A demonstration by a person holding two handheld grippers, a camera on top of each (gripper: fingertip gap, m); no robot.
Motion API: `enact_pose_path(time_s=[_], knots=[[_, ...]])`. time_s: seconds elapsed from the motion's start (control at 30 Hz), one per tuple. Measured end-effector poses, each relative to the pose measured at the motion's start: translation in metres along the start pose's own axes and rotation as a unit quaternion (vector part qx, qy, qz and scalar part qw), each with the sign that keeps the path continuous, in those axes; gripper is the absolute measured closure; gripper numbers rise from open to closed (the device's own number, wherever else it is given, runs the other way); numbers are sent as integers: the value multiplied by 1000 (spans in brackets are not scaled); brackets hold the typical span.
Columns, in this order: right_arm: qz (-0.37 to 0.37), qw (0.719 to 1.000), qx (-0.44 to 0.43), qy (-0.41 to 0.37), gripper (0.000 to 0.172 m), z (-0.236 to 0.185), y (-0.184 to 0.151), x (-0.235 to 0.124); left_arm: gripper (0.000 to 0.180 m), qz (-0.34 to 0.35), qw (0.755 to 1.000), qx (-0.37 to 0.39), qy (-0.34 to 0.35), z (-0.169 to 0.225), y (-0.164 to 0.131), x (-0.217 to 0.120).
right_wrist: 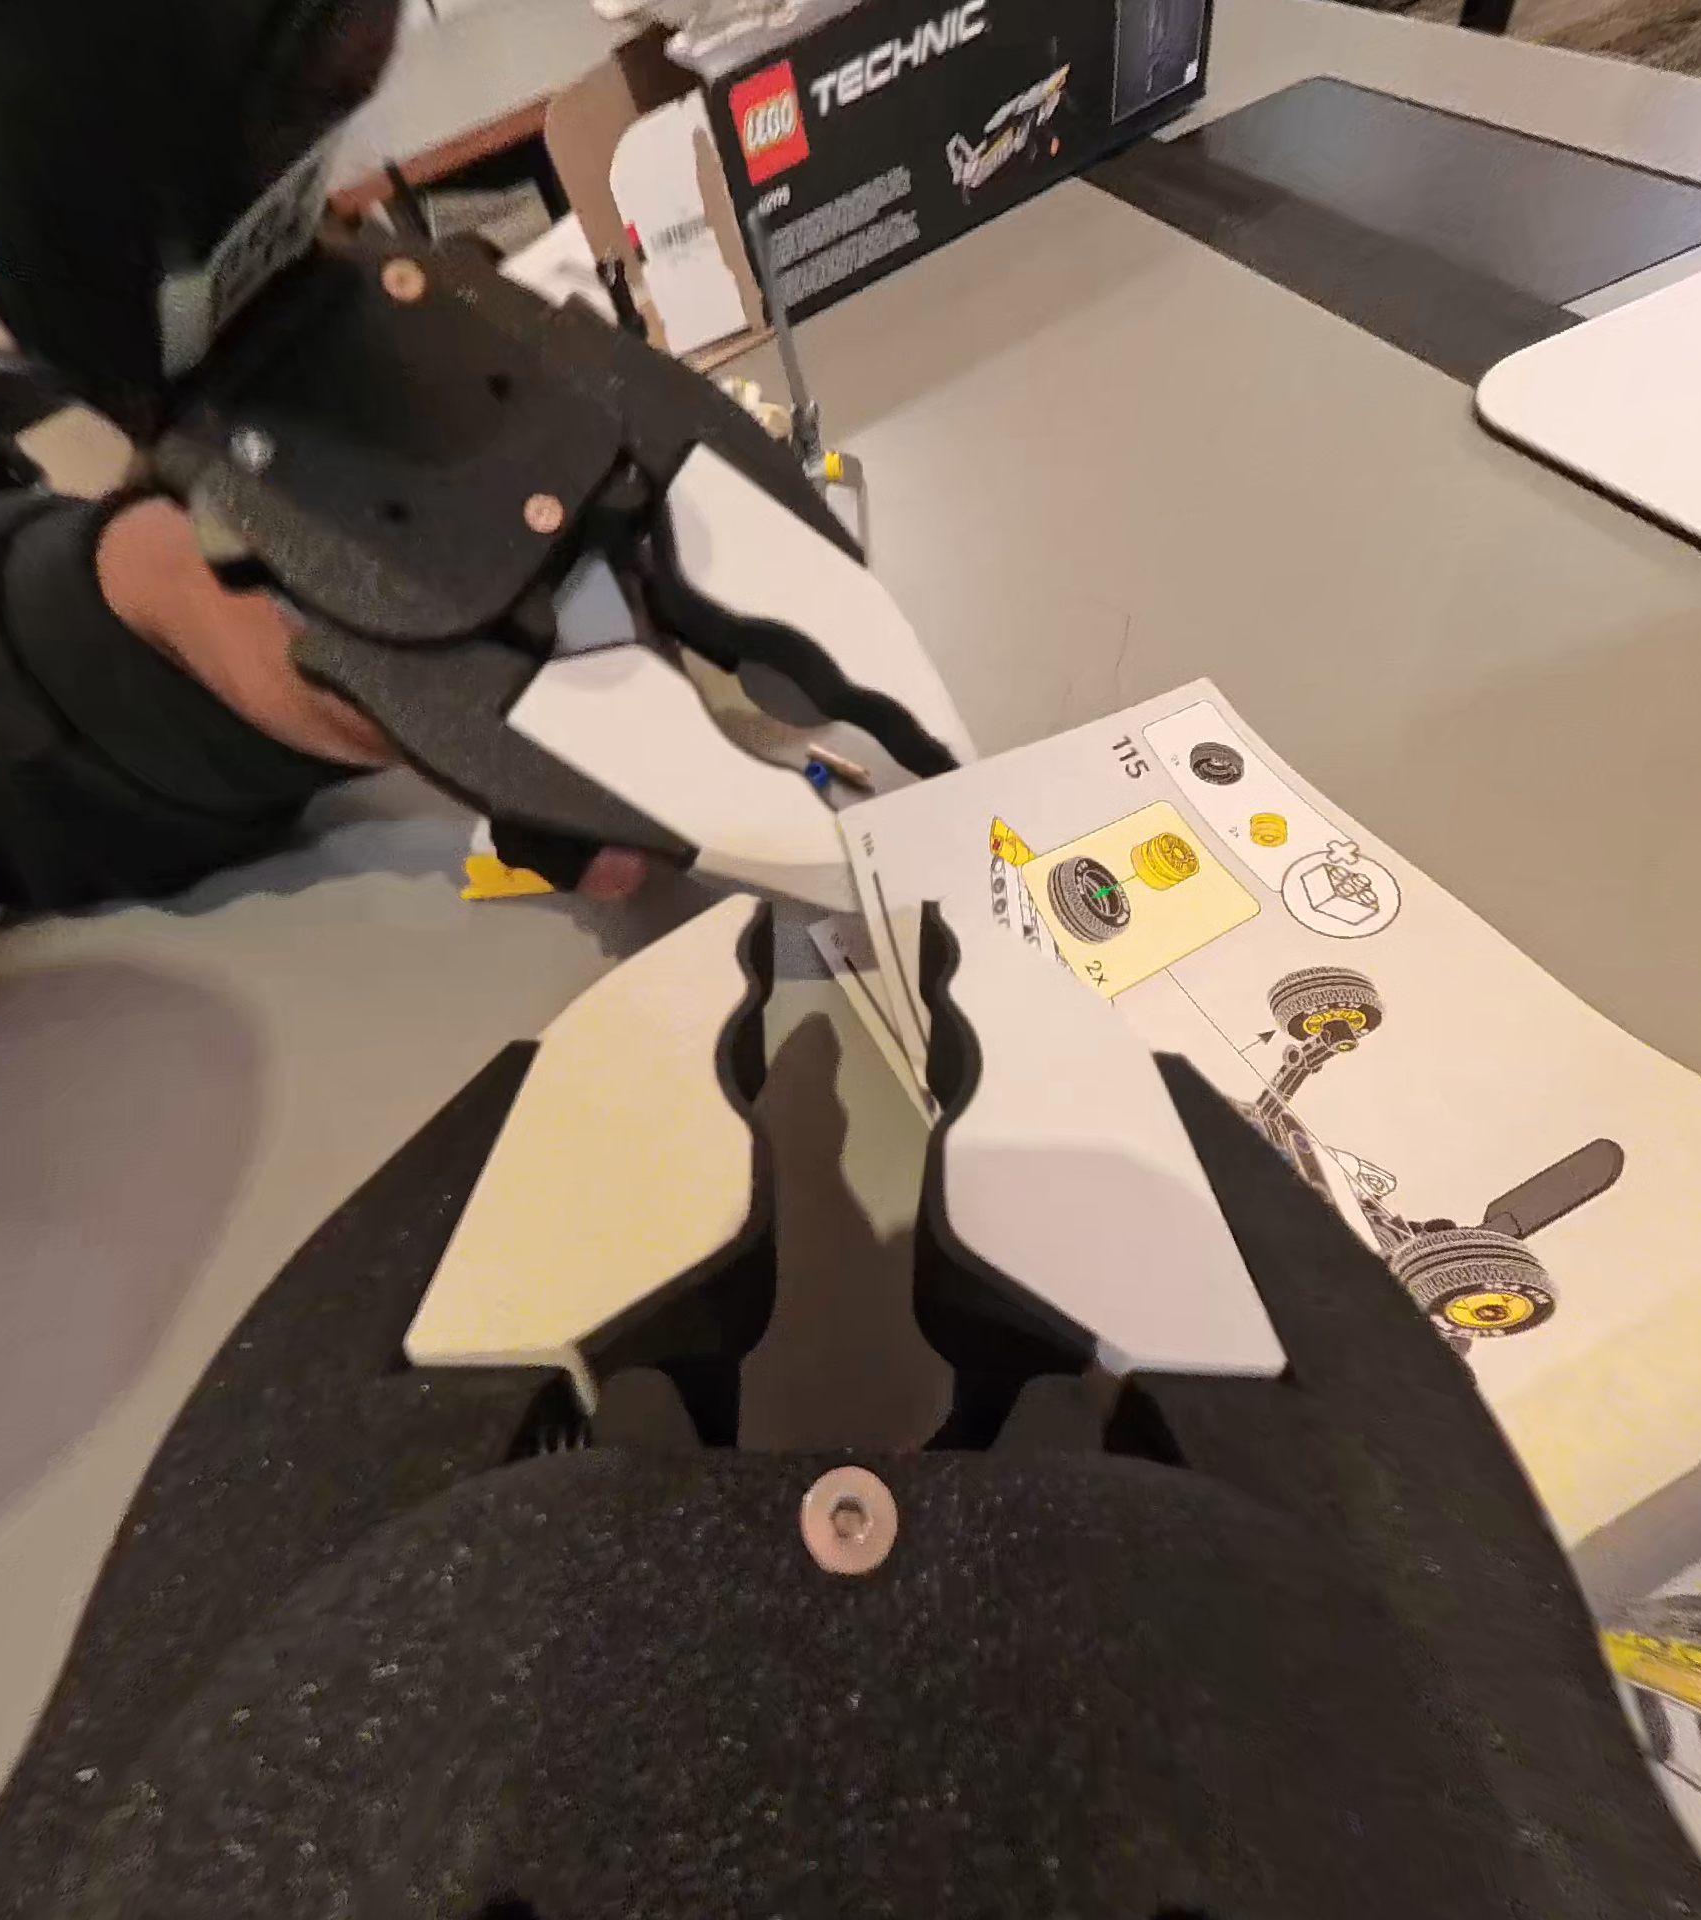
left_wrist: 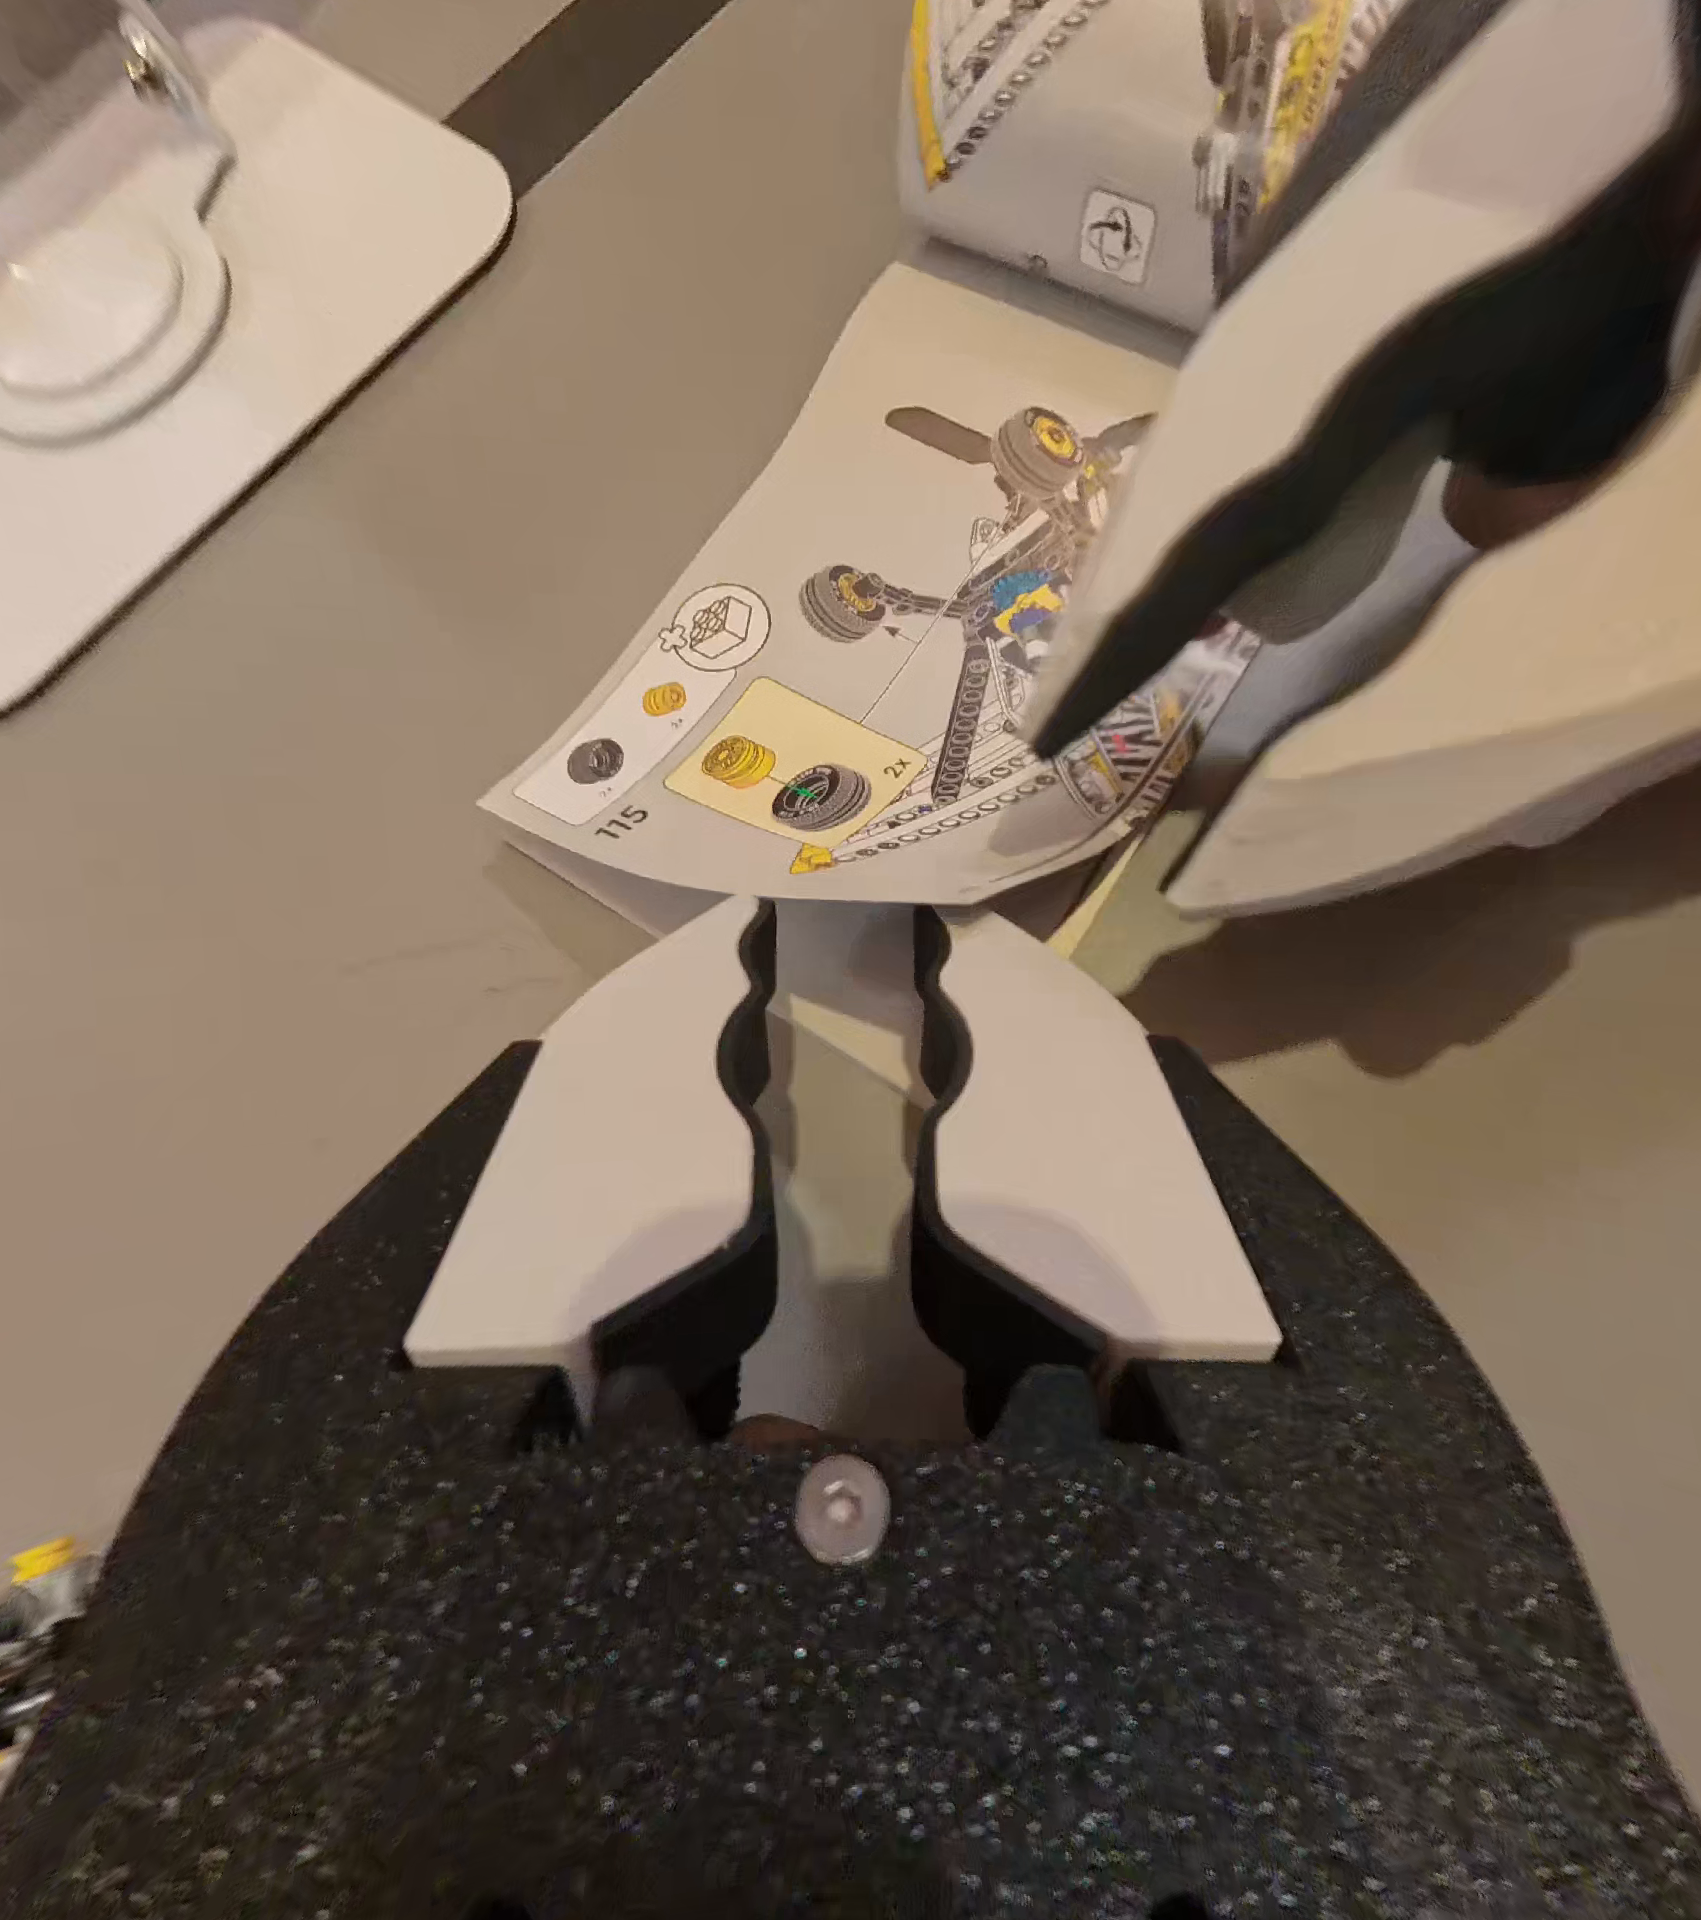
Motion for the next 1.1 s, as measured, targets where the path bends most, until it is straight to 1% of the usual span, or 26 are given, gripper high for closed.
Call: enact_pose_path(time_s=[0.1,0.27,0.43,0.63,0.87,0.97,1.1], knots=[[4,999,45,8,140,7,0,6,155,1,999,35,12,2,0,1],[15,993,104,48,138,12,3,12,154,-1,998,57,8,5,-3,4],[-12,994,106,32,144,14,-4,18,154,-7,998,61,4,7,-5,6],[-4,993,114,34,157,16,-4,16,154,-10,998,61,1,8,-6,7],[-3,991,124,53,158,15,-5,15,154,-11,998,59,-2,8,-8,6],[-13,989,130,74,156,12,-7,16,154,-11,998,59,-4,8,-9,6],[-19,988,130,78,155,11,-8,17,154,-11,998,59,-3,7,-9,7]])
Point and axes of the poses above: each gripper's, where its closed fingertips meet, x out along the fingers, y out of its top, z = x × y across the jaws, the point moved 3 cm from there along -x, back along the fingers, and after that the axes turned 10 degrees about -z, right-handed, at the moved point
